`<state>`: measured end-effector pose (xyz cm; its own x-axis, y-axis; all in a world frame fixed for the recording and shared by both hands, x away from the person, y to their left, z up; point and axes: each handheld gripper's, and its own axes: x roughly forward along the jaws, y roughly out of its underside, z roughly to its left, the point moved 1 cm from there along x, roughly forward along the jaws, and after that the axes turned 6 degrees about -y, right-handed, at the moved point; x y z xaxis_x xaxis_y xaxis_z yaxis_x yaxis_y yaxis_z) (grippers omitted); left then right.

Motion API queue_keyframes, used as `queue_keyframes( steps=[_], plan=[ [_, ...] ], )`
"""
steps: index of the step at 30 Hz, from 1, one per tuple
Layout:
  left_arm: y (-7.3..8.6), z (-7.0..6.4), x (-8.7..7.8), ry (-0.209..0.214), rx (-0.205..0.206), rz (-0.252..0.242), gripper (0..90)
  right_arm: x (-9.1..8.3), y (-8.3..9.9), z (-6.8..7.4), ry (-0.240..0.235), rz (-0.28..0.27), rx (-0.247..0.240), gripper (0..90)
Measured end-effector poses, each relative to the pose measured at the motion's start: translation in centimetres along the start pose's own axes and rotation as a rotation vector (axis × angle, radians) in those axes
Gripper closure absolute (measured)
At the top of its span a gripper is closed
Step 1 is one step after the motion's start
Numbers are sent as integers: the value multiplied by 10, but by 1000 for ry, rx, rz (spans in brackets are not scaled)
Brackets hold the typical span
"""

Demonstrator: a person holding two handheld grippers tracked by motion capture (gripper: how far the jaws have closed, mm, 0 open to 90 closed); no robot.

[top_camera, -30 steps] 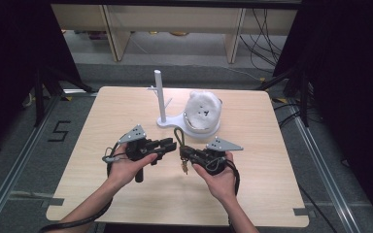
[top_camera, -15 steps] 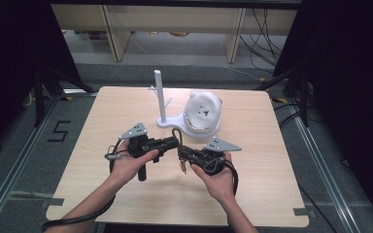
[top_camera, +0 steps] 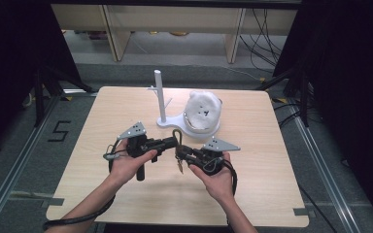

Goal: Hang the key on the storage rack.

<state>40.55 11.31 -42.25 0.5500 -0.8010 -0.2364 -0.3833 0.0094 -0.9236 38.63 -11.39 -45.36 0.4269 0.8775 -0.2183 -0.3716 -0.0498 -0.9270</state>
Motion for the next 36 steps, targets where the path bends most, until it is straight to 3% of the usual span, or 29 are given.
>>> queue_keyframes(
  steps=[5,6,7,8,10,12,15,16,18,20,22,24,27,28,31,32,36],
  plan=[
    [-4,7,-6,-44,11,-7,844,-2,1,1,13,2,21,592],
    [-4,8,-7,-51,14,-8,844,-3,1,-1,26,0,-16,586],
    [-5,10,-8,-61,22,-8,845,-3,2,1,26,5,15,580],
    [-5,11,-9,-69,24,-9,844,-5,2,-1,39,10,-11,575],
    [-6,14,-12,-91,41,-9,845,-6,3,-2,53,5,6,569],
    [-6,16,-13,-109,50,-10,844,-9,4,-5,67,5,-10,563],
    [-7,20,-16,-136,61,-19,844,-14,6,-5,76,6,6,555],
    [-7,21,-17,-143,60,-20,844,-15,7,-8,93,6,-22,552],
    [-7,24,-19,-157,64,-27,845,-20,8,-7,106,9,9,548],
    [-9,27,-20,-165,76,-30,844,-23,9,-11,128,-3,-6,543],
    [-9,28,-21,-176,71,-27,844,-28,9,-14,133,-7,-16,538],
    [-11,31,-23,-194,74,-26,844,-33,11,-14,148,-5,18,534],
    [-12,34,-25,-215,69,-27,844,-39,13,-20,169,-7,-6,531],
    [-12,36,-25,-224,67,-29,845,-40,14,-19,164,-7,15,529],
    [-14,40,-27,-249,63,-30,845,-45,16,-22,188,-6,5,525],
    [-14,41,-28,-255,60,-30,844,-47,17,-21,198,-3,34,524],
    [-15,45,-29,-273,59,-33,844,-52,20,-25,213,-8,13,520]
  ],
)
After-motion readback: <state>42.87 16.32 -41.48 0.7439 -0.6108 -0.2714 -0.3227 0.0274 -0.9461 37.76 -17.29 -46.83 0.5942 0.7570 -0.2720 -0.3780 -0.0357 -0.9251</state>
